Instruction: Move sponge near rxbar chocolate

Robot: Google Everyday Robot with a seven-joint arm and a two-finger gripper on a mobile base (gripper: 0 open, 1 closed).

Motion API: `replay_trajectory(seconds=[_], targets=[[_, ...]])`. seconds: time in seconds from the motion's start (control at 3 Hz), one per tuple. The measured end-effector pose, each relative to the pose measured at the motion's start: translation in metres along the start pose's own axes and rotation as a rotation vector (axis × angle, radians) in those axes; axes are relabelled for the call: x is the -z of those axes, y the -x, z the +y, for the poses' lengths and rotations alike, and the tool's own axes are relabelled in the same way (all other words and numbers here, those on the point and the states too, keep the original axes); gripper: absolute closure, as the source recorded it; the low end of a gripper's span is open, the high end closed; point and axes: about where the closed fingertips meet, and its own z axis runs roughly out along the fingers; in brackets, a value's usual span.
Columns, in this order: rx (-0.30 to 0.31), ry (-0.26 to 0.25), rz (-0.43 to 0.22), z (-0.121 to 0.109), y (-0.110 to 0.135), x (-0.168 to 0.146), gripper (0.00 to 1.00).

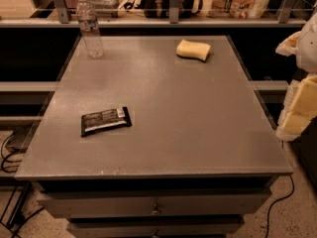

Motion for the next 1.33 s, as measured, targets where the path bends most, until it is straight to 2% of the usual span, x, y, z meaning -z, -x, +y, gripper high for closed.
replay_trajectory(seconds=[0.67,1.0,1.33], targets=[[-0.015,-0.006,-0.015,-0.004,0.002,-0.001,0.0],[-0.056,0.011,-0.098,-0.019,0.015,-0.016,0.0],[-0.081,0.037,-0.194,-0.045,0.042,-0.045,0.0]])
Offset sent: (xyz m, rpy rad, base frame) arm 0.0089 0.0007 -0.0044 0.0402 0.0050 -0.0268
